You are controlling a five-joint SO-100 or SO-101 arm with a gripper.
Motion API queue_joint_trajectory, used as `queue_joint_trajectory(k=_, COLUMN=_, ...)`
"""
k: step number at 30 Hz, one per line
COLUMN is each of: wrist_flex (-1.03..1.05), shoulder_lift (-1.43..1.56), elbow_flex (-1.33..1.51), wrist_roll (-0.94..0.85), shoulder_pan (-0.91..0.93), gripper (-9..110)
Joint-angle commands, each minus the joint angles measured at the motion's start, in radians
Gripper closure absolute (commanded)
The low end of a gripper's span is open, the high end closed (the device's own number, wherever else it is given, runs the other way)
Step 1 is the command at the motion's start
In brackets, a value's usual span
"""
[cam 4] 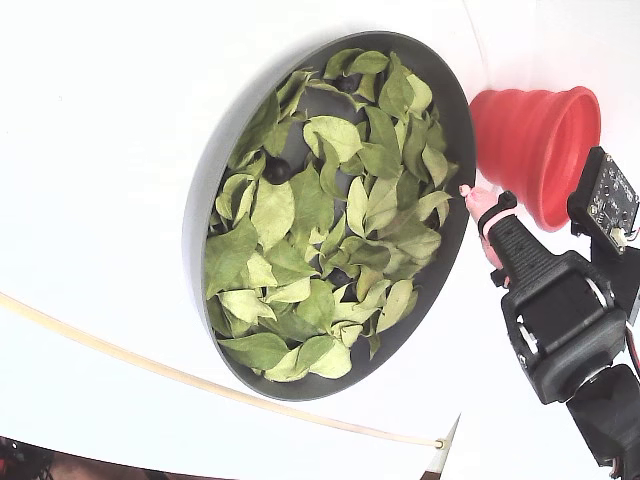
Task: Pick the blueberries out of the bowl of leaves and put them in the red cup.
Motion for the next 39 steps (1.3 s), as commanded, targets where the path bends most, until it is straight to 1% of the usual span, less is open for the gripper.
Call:
queue_joint_trajectory(k=1, wrist_flex=0.003, shoulder_lift=0.115, elbow_flex=0.005, wrist_roll=0.0, shoulder_pan=-0.009, gripper=84)
queue_joint_trajectory(k=16, wrist_flex=0.002, shoulder_lift=0.152, elbow_flex=0.084, wrist_roll=-0.003, shoulder_pan=-0.028, gripper=84)
queue_joint_trajectory(k=39, wrist_flex=-0.175, shoulder_lift=0.017, elbow_flex=0.196, wrist_roll=0.029, shoulder_pan=-0.106, gripper=84)
